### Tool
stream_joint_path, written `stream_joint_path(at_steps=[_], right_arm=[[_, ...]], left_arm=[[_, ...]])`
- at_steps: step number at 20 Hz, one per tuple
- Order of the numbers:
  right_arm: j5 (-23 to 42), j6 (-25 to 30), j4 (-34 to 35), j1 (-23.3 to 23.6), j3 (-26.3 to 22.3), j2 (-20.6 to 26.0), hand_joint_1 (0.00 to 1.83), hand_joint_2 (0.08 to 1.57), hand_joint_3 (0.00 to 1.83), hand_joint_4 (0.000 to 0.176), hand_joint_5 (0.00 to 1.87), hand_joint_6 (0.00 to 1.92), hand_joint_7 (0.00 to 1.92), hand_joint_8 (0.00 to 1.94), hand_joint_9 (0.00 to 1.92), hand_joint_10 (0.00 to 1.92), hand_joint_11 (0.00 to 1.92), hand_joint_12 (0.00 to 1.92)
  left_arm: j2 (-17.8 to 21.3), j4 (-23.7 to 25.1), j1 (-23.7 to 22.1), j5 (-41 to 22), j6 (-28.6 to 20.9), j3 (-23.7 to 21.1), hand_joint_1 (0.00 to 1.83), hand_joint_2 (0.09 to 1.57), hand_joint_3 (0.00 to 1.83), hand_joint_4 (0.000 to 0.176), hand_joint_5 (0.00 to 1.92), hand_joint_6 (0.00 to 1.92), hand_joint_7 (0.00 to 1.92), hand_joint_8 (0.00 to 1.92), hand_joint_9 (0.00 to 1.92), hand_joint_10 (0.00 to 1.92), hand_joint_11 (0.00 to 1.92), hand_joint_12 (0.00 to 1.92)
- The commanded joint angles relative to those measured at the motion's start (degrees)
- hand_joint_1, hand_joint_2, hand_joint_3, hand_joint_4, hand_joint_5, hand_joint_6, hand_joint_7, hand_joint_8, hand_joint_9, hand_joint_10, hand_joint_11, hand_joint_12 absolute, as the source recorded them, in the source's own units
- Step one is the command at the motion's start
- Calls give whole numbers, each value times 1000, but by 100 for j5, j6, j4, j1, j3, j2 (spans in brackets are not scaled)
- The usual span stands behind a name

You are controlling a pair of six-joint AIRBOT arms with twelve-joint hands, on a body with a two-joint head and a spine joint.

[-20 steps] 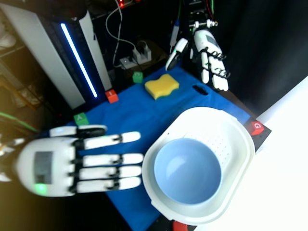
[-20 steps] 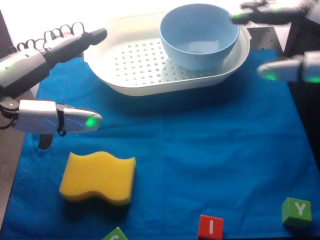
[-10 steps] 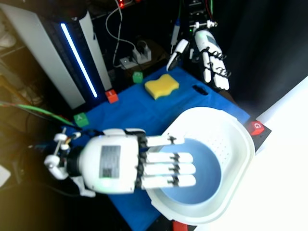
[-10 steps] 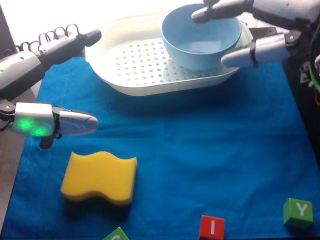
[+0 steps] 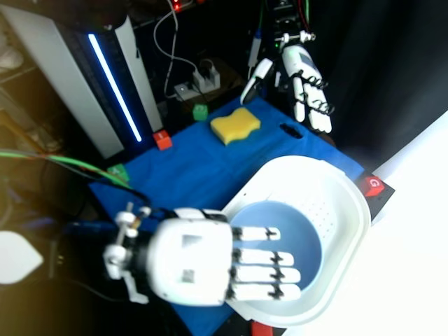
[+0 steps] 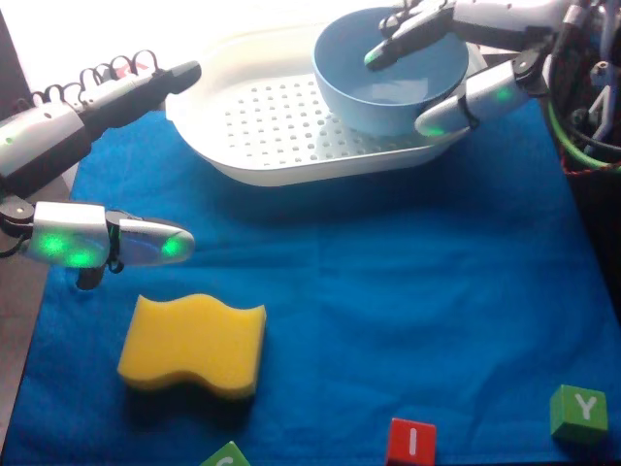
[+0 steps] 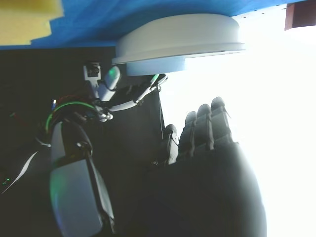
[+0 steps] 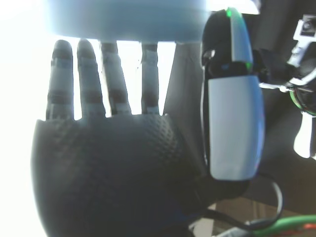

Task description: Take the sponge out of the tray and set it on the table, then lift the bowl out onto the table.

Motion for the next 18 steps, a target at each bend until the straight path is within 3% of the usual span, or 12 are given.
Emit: stream_joint_path(at_steps=[1,2,3,8,9,11,12,13,14,15,16,18], right_arm=[[303,67,201,124,28,-34,825,1024,0,101,582,16,321,12,152,16,28,52],[217,69,60,168,49,-85,834,1022,0,103,590,15,322,9,152,13,25,54],[161,69,1,183,67,-116,839,1020,0,106,599,17,321,8,150,11,26,56],[-256,113,-550,274,98,-267,862,1044,6,113,582,2,342,9,181,14,67,91],[-289,113,-620,283,97,-285,932,1048,0,97,609,2,370,2,222,3,13,344],[-335,135,-752,287,92,-320,1025,1069,1,52,649,3,414,3,281,7,0,615],[-364,135,-791,287,92,-335,1066,1080,1,41,676,4,444,4,318,9,0,710],[-375,135,-808,287,92,-340,1081,1139,3,0,715,4,529,7,436,20,125,823],[-401,135,-858,286,92,-353,1131,1142,1,0,785,5,634,10,578,26,260,840],[-410,135,-885,286,90,-359,1128,1183,0,0,814,968,758,20,718,35,431,735],[-415,135,-901,286,79,-360,1120,1200,0,0,804,1182,826,22,786,32,457,712],[-415,135,-901,285,68,-359,1137,1174,0,0,860,1146,946,21,961,37,611,763]], left_arm=[[-26,-77,-51,-656,-59,31,617,862,0,153,0,0,0,0,0,0,0,0],[-29,-77,-51,-660,-61,38,626,861,0,156,0,0,0,0,0,0,0,0],[-34,-78,-51,-670,-68,48,628,861,0,172,0,0,0,0,0,0,0,0],[-70,-78,-54,-740,-158,72,629,874,5,156,0,0,0,0,0,0,0,0],[-73,-78,-54,-743,-160,76,645,879,6,155,0,0,0,0,0,0,0,0],[-71,-86,-56,-778,-174,93,656,878,4,169,0,0,0,0,0,0,0,0],[-67,-95,-56,-810,-176,94,671,885,7,171,0,0,0,0,0,0,0,0],[-66,-95,-56,-819,-176,93,689,907,16,151,0,0,0,0,0,0,0,0],[-66,-95,-58,-833,-180,88,700,918,19,140,0,0,0,0,0,0,0,0],[-68,-95,-58,-837,-181,85,714,916,16,160,0,0,0,0,0,0,0,0],[-72,-96,-57,-838,-181,83,693,921,16,153,0,0,0,0,0,0,0,0],[-72,-109,-55,-839,-184,79,677,918,12,143,0,0,0,0,0,0,0,0]])
